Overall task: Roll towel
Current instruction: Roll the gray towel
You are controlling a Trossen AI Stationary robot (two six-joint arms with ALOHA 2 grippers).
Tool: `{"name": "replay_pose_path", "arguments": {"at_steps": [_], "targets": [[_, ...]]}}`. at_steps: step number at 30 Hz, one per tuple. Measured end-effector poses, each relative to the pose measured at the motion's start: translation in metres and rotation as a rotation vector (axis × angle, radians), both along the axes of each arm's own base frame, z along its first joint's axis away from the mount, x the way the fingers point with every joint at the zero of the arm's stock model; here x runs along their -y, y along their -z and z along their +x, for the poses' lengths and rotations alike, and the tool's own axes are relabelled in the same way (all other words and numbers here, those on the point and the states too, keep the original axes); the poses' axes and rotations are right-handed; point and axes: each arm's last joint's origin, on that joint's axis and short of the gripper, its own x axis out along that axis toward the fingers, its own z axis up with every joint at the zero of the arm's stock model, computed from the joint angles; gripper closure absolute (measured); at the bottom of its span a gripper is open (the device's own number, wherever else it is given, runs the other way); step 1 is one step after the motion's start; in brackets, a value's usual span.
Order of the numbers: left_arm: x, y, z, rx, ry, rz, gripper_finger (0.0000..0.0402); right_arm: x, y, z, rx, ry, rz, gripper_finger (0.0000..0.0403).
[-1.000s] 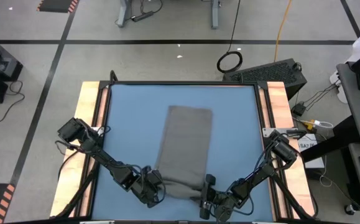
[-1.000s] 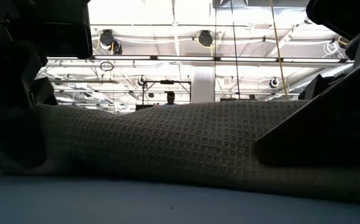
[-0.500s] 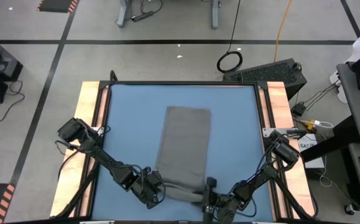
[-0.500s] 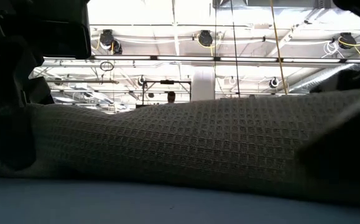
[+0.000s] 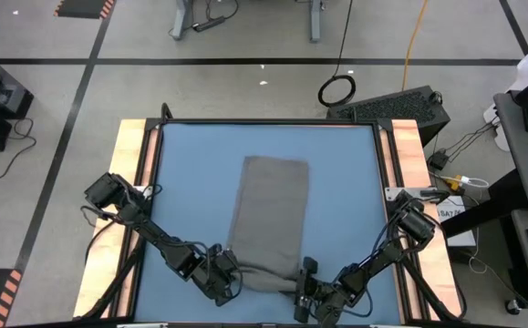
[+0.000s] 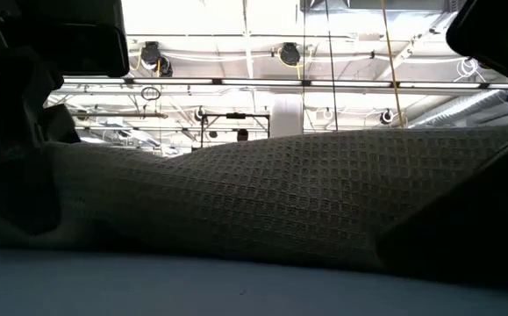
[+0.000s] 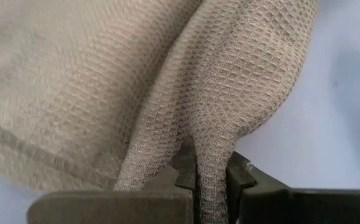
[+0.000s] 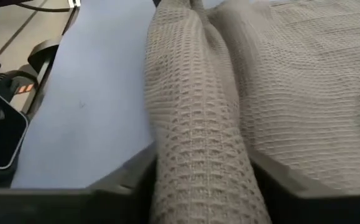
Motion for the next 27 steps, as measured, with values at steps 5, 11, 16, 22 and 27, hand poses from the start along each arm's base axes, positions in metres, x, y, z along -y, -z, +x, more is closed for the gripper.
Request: {"name": "replay_pose_path", "arguments": {"at_steps": [5, 11, 16, 22, 27], "targets": [[0.002, -0.001, -0.002, 0.053, -0.011, 0.079, 0.0341, -0.005, -0.001, -0.003, 0.007, -0.030, 0.011, 0.0339], [0.007, 0.000, -0.007, 0.054, 0.054, 0.116, 0.0252, -0.006, -0.001, -0.003, -0.006, -0.035, 0.075, 0.0381], [0.008, -0.004, -0.013, 0.011, 0.133, 0.132, 0.0178, -0.005, -0.001, -0.002, -0.002, -0.015, 0.109, 0.0363], [0.004, -0.029, -0.030, 0.035, 0.165, 0.233, 0.0129, -0.003, -0.004, 0.002, 0.029, 0.037, 0.204, 0.0384], [0.016, -0.055, -0.045, 0.241, 0.148, 0.341, 0.0123, -0.002, -0.010, 0.005, 0.043, 0.072, 0.325, 0.0393]]}}
